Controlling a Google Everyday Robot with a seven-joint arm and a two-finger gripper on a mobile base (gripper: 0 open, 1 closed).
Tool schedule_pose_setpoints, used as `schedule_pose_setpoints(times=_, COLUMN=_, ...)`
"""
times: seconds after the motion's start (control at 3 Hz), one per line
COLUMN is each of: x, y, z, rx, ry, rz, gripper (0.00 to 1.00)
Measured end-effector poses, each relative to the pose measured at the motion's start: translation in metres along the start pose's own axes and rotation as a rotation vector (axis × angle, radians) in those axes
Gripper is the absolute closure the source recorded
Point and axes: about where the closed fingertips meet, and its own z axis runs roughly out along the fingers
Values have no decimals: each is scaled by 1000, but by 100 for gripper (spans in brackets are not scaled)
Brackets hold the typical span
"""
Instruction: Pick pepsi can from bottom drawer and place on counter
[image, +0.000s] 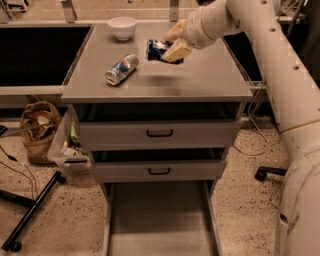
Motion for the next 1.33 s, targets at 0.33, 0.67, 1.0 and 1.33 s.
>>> schedule_pose_setpoints(times=0.33, x=26, y=29, z=14, rx=-42, ry=-15, rz=97, gripper=100)
schedule_pose_setpoints(times=0.67, x=46, y=55, z=18, rx=-65, ry=-19, rz=163, gripper=100)
schedule_pose_setpoints(times=1.0, x=46, y=56, z=16, rx=-67, ry=-19, rz=169, gripper=82)
schedule_pose_setpoints(times=1.33, x=46, y=56, z=16, rx=-67, ry=-19, rz=169, gripper=61)
